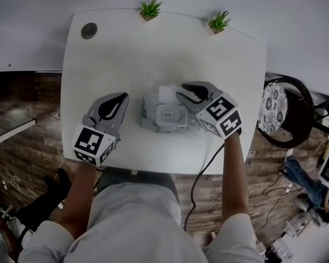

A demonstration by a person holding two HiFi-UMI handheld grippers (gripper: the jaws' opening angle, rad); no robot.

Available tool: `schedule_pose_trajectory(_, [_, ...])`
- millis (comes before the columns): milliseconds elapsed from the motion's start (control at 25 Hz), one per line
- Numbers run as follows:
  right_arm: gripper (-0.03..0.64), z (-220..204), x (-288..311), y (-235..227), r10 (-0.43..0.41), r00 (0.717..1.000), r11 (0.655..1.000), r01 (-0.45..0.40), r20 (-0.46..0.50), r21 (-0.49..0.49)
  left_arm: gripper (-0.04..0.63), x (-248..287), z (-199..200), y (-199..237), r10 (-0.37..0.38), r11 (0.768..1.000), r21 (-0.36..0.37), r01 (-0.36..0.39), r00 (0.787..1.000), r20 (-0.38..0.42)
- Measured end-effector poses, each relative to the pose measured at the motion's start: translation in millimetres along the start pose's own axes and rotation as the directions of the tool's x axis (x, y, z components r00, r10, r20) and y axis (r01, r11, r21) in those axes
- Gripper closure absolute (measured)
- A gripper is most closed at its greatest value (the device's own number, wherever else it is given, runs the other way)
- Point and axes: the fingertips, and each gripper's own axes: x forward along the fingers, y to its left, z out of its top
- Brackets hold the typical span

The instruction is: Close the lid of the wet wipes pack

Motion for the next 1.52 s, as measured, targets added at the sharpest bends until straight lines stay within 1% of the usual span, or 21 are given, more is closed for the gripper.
schedule_pose_trajectory(80, [0.502,-5.2,6.2,-1.4,0.049,0.998,0.999,-0.049,-0.046,-0.009,0.589,1.6,-1.6,-0.9,-0.002,1.000,-0.001,0.002,1.000,-0.004])
schedule_pose_trajectory(240, [0.502,-7.2,13.7,-7.4,0.112,0.988,0.993,-0.116,-0.109,-0.027,0.588,5.3,-2.4,-3.7,-0.009,1.000,0.005,0.009,1.000,-0.009])
schedule_pose_trajectory(360, [0.502,-7.9,16.9,-8.3,0.182,0.971,0.982,-0.187,-0.155,-0.021,0.589,8.4,-2.3,-7.6,-0.017,1.000,0.015,0.018,1.000,-0.016])
schedule_pose_trajectory(440, [0.502,-9.1,20.2,-8.8,0.212,0.959,0.975,-0.221,-0.188,-0.032,0.589,10.0,-3.0,-10.3,-0.022,1.000,0.017,0.022,1.000,-0.020])
schedule_pose_trajectory(520, [0.502,-10.9,23.5,-8.8,0.244,0.943,0.965,-0.259,-0.224,-0.039,0.589,12.5,-3.5,-13.8,-0.031,0.999,0.023,0.031,0.999,-0.023])
schedule_pose_trajectory(680, [0.502,-15.2,28.4,-1.1,0.353,0.890,0.930,-0.367,-0.288,0.007,0.589,18.1,-3.1,-25.0,-0.057,0.998,0.039,0.057,0.998,-0.024])
schedule_pose_trajectory(760, [0.502,-15.2,29.1,-0.2,0.374,0.878,0.922,-0.388,-0.298,0.015,0.588,18.5,-3.7,-30.2,-0.067,0.996,0.050,0.068,0.997,-0.030])
schedule_pose_trajectory(840, [0.502,-14.2,28.2,0.2,0.381,0.876,0.919,-0.395,-0.297,0.013,0.588,17.7,-4.7,-33.2,-0.072,0.996,0.057,0.074,0.997,-0.037])
schedule_pose_trajectory(960, [0.502,-12.8,26.6,0.3,0.377,0.879,0.920,-0.391,-0.292,0.009,0.589,16.1,-5.2,-32.9,-0.069,0.996,0.056,0.071,0.997,-0.041])
schedule_pose_trajectory(1280, [0.502,6.6,6.8,8.9,0.353,0.904,0.927,-0.373,-0.240,-0.039,0.589,10.0,4.4,-34.7,-0.068,0.996,0.060,0.068,0.998,-0.015])
schedule_pose_trajectory(1400, [0.502,13.7,-3.5,20.3,0.367,0.903,0.919,-0.389,-0.225,-0.060,0.588,6.7,6.9,-39.8,-0.078,0.995,0.065,0.079,0.997,-0.012])
schedule_pose_trajectory(1520, [0.502,13.8,-9.8,31.9,0.367,0.900,0.915,-0.394,-0.236,-0.081,0.589,3.8,10.6,-43.5,-0.088,0.994,0.071,0.088,0.996,-0.006])
